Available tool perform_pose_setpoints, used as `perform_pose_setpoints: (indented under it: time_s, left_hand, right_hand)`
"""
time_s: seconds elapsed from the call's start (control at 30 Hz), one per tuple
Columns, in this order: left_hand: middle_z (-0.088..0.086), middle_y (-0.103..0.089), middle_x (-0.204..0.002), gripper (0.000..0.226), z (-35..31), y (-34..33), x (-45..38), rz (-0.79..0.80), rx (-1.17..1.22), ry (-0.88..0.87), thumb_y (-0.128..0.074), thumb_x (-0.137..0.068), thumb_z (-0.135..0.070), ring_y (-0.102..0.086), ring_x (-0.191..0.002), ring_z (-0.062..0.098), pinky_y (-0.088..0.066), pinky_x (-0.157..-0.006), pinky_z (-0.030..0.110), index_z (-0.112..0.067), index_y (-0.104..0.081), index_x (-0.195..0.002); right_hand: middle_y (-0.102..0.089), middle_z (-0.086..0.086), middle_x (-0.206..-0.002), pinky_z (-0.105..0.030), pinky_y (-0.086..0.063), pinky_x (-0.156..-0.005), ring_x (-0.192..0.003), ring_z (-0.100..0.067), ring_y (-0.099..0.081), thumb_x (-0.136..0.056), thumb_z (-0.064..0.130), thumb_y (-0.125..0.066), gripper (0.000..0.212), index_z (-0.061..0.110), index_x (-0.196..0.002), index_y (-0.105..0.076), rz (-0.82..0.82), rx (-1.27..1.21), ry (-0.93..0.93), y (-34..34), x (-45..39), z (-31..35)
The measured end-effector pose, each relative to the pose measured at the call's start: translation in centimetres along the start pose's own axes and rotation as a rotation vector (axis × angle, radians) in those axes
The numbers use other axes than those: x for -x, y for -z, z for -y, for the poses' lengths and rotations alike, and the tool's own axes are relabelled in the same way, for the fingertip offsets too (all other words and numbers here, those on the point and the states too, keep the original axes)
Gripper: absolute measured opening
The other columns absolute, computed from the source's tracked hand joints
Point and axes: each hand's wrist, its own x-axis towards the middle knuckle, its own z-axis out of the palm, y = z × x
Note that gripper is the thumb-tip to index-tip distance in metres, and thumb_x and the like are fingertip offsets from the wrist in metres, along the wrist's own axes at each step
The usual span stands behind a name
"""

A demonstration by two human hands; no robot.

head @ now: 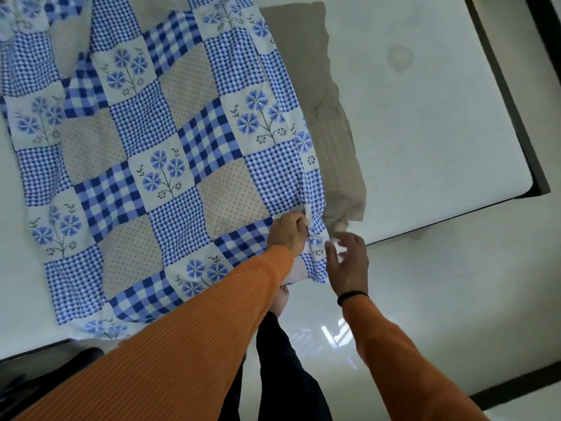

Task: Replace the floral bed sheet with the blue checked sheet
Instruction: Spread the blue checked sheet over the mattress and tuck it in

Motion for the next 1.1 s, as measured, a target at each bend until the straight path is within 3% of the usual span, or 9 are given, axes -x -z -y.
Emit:
perform_pose_setpoints:
  time_s: [0.17, 0.23, 0.37, 0.5, 0.6, 0.7, 0.83, 0.97, 1.1]
  left_hand:
    - [0.000, -0.075, -0.087, 0.024, 1.6, 1.2, 0.1, 0.124, 0.192, -0.028, -0.052, -0.105, -0.021, -0.071, -0.081, 0.018, -0.060, -0.081, 0.042, -0.014, -0.074, -0.096]
    - [-0.003, -0.077, -0.087, 0.019, 1.8, 2.0, 0.3, 0.142, 0.249, -0.026, -0.059, -0.102, -0.025, -0.072, -0.085, 0.015, -0.059, -0.086, 0.038, -0.016, -0.076, -0.098]
    - [-0.007, -0.076, -0.086, 0.017, 2.7, 2.6, 0.2, 0.081, 0.288, -0.006, -0.065, -0.099, -0.028, -0.072, -0.085, 0.010, -0.060, -0.086, 0.038, -0.018, -0.077, -0.093]
    - [-0.005, -0.073, -0.098, 0.024, 2.3, 3.7, 0.3, -0.091, 0.419, 0.068, -0.063, -0.098, -0.039, -0.069, -0.091, 0.012, -0.060, -0.084, 0.039, -0.017, -0.072, -0.101]
    - [-0.008, -0.071, -0.096, 0.029, 1.3, 4.9, 0.1, -0.110, 0.515, 0.095, -0.071, -0.090, -0.046, -0.067, -0.088, 0.008, -0.058, -0.076, 0.025, -0.019, -0.072, -0.101]
    - [-0.007, -0.069, -0.094, 0.024, 0.7, 5.5, -0.2, -0.111, 0.469, 0.088, -0.076, -0.090, -0.032, -0.064, -0.082, 0.003, -0.056, -0.072, 0.018, -0.015, -0.072, -0.107]
    - [-0.004, -0.074, -0.098, 0.017, 1.4, 6.5, -0.2, -0.174, 0.561, 0.163, -0.074, -0.092, -0.025, -0.070, -0.087, 0.012, -0.061, -0.081, 0.030, -0.017, -0.072, -0.107]
    - [0.003, -0.077, -0.094, 0.009, 3.6, 8.9, 0.7, -0.176, 0.792, 0.237, -0.070, -0.095, -0.020, -0.076, -0.081, 0.022, -0.064, -0.078, 0.044, -0.015, -0.073, -0.102]
    - [0.006, -0.076, -0.097, 0.008, 5.7, 12.3, 2.2, -0.200, 0.840, 0.212, -0.063, -0.099, -0.016, -0.075, -0.086, 0.023, -0.064, -0.076, 0.040, -0.015, -0.071, -0.102]
  right_hand:
    - [-0.071, 0.002, -0.107, -0.021, -0.057, -0.079, -0.091, -0.005, -0.067, -0.092, 0.026, -0.073, 0.026, 0.015, -0.114, -0.069, 0.142, -0.089, 0.020, -1.3, -4.9, 5.4]
    - [-0.072, 0.003, -0.096, -0.022, -0.058, -0.076, -0.083, -0.003, -0.068, -0.087, 0.026, -0.078, 0.023, 0.017, -0.108, -0.072, 0.207, -0.084, -0.022, -1.9, -6.1, 6.5]
    - [-0.071, 0.006, -0.080, -0.038, -0.061, -0.080, -0.074, -0.009, -0.069, -0.080, 0.017, -0.081, 0.018, 0.027, -0.093, -0.073, 0.186, -0.029, -0.070, -2.6, -6.5, 7.0]
    - [-0.070, 0.004, -0.076, -0.021, -0.055, -0.068, -0.070, -0.008, -0.066, -0.077, 0.016, -0.087, 0.019, 0.017, -0.090, -0.072, 0.183, -0.051, -0.071, -2.4, -5.4, 7.4]
    - [-0.070, 0.002, -0.077, -0.012, -0.051, -0.062, -0.070, -0.007, -0.066, -0.079, 0.018, -0.087, 0.019, 0.016, -0.088, -0.071, 0.211, -0.089, -0.071, -2.6, -4.4, 8.1]
    - [-0.070, -0.002, -0.078, -0.013, -0.053, -0.061, -0.069, -0.009, -0.066, -0.079, 0.012, -0.085, 0.018, 0.011, -0.089, -0.070, 0.269, -0.141, -0.112, -3.2, -3.8, 8.7]
    - [-0.072, -0.001, -0.081, -0.016, -0.056, -0.063, -0.071, -0.008, -0.068, -0.081, 0.013, -0.084, 0.018, 0.010, -0.093, -0.071, 0.316, -0.177, -0.121, -3.7, -3.5, 9.9]
    - [-0.073, 0.000, -0.090, -0.046, -0.062, -0.077, -0.084, -0.018, -0.071, -0.086, 0.017, -0.073, 0.011, 0.021, -0.096, -0.070, 0.243, -0.198, -0.095, -5.2, -5.4, 12.4]
    - [-0.066, -0.003, -0.118, -0.045, -0.057, -0.095, -0.105, -0.016, -0.066, -0.092, 0.039, -0.070, 0.042, 0.022, -0.130, -0.060, 0.386, -0.111, 0.085, -7.6, -8.7, 19.4]
